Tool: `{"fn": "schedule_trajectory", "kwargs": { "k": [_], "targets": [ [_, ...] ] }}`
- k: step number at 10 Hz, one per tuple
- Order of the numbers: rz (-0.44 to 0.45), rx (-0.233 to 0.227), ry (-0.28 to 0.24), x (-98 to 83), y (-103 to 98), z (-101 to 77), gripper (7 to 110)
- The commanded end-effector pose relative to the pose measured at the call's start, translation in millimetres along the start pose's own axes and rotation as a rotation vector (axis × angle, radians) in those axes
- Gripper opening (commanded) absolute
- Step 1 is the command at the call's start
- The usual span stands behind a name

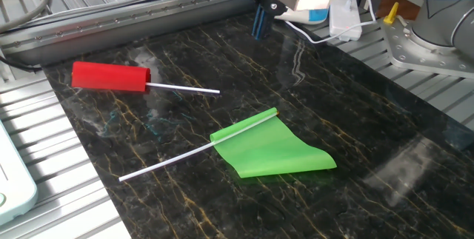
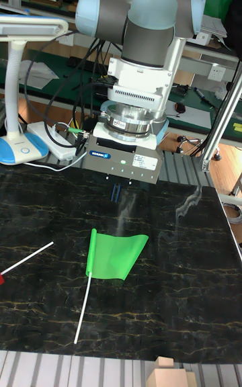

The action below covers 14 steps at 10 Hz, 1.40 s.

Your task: Wave the flag

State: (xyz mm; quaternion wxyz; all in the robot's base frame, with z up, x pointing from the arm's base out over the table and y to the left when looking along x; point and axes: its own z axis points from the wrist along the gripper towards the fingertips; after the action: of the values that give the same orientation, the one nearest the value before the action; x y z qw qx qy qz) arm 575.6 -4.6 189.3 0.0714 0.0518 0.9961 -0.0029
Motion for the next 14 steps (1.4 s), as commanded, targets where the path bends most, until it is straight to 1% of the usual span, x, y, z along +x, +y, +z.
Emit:
{"fn": "schedule_trajectory", "kwargs": {
  "k": [1,2,3,5,7,9,12,14],
  "targets": [
    [-0.012,0.026,0.021,5.5,-6,-0.4,7],
    [-0.013,0.049,0.019,4.4,-13,-1.7,7],
    [-0.006,0.056,0.018,4.0,-16,-2.1,7],
    [0.005,0.048,0.014,4.1,-16,0.0,7],
    [0.008,0.030,0.014,6.0,-15,3.7,7],
    [-0.001,0.013,0.001,5.5,-17,7.6,7],
    [0.012,0.005,0.011,8.4,-15,8.4,7],
    [0.011,-0.016,0.009,7.6,-9,7.9,7]
  ]
}}
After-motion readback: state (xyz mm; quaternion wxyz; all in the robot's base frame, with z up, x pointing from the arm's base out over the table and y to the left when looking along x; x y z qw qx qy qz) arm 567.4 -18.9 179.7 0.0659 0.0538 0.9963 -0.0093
